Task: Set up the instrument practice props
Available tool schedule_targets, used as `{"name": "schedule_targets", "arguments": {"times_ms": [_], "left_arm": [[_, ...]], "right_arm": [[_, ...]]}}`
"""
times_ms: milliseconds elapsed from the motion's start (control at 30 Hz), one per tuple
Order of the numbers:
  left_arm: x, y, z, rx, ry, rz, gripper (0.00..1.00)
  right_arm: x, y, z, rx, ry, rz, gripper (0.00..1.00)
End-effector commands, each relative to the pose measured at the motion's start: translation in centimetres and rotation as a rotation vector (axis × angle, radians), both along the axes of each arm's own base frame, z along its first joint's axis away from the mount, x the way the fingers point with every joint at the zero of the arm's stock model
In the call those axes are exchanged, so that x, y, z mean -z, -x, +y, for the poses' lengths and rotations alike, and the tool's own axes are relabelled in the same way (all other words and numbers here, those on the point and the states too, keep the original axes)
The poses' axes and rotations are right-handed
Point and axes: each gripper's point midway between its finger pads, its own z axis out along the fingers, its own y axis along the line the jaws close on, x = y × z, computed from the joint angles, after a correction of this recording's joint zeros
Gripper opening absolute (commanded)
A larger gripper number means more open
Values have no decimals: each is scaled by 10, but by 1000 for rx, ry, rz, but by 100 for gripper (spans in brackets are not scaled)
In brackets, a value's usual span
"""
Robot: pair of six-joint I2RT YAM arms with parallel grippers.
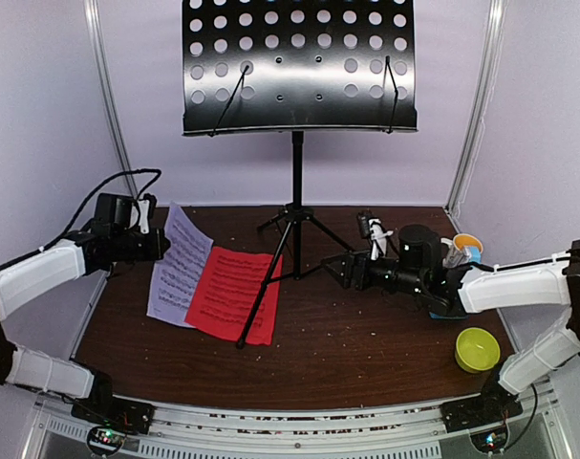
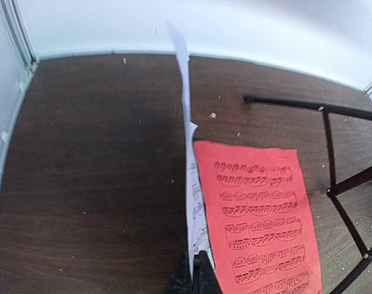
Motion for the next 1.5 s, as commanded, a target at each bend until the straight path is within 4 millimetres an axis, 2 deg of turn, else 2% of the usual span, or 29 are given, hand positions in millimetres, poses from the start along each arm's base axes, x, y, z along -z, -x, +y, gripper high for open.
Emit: {"name": "schedule_targets", "arguments": {"times_ms": [0, 133, 267, 433, 633, 733, 867, 1033, 1133, 1333, 1467], "left_arm": [[-35, 21, 6, 58, -78, -124, 0], [-71, 43, -4, 168, -75, -200, 0], [-103, 69, -14, 271, -53, -266, 0], [-138, 105, -34, 431, 31, -381, 0], [-160, 141, -66, 658, 201, -429, 0], [-165, 158, -76, 760, 249, -437, 0], [-165, 171, -83, 846, 270, -428, 0], [-160, 186, -91, 949, 310, -410, 0], [-159, 194, -100, 1014, 324, -398, 0], [-147, 198, -125, 1099, 267, -350, 0], [-146, 196, -141, 1146, 228, -344, 0]], "right_arm": [[-9, -6, -19, 70, 73, -104, 80], [-17, -10, -30, 109, 126, -159, 89], [-36, -11, -41, 150, 129, -228, 99], [-59, -8, -53, 187, 91, -302, 100], [-63, 12, -37, 22, 83, -339, 100], [-70, 21, -28, -49, 52, -348, 100], [-80, 45, -15, -202, 31, -407, 100], [-92, 78, 5, -443, 72, -404, 100], [-102, 91, 14, -518, 123, -409, 99], [-129, 95, 21, -488, 205, -442, 97], [-137, 102, 36, -524, 249, -443, 97]]}}
